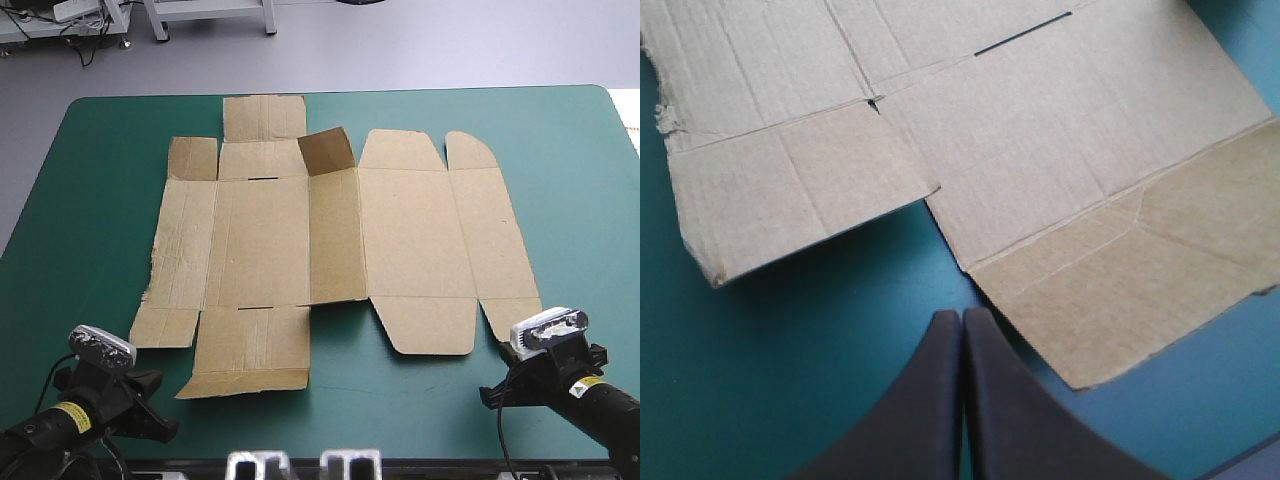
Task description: Fold the box
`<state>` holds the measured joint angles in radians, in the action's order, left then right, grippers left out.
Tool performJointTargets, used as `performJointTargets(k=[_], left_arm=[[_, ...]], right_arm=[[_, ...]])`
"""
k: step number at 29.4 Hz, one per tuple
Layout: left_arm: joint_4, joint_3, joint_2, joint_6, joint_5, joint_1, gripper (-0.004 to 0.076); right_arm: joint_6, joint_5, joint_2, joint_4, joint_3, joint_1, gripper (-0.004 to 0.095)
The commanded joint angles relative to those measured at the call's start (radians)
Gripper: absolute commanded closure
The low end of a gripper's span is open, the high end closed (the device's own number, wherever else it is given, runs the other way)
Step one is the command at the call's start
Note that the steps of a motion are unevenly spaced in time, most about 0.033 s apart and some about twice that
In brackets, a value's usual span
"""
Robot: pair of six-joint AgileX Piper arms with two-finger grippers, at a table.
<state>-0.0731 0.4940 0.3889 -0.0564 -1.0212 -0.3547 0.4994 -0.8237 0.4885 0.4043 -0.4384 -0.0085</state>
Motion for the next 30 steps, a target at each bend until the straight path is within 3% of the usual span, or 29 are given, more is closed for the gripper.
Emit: performJointTargets(k=[1, 24, 30], left_arm=[[0.023, 0.024, 0.011, 0.078, 0.054, -0.001, 0.0734], [0.058, 0.027, 0.011, 0.071, 0.074, -0.001, 0.0734], [0.060, 0.161, 0.026, 0.030, 0.062, -0.001, 0.0734]], right_arm=[[-0.044, 0.049, 0.006, -0.013, -0.028, 0.001, 0.0930], [-0.080, 0.013, 0.006, -0.097, -0.051, 0.001, 0.0931], [-0.080, 0.013, 0.006, -0.097, -0.051, 0.001, 0.0931]])
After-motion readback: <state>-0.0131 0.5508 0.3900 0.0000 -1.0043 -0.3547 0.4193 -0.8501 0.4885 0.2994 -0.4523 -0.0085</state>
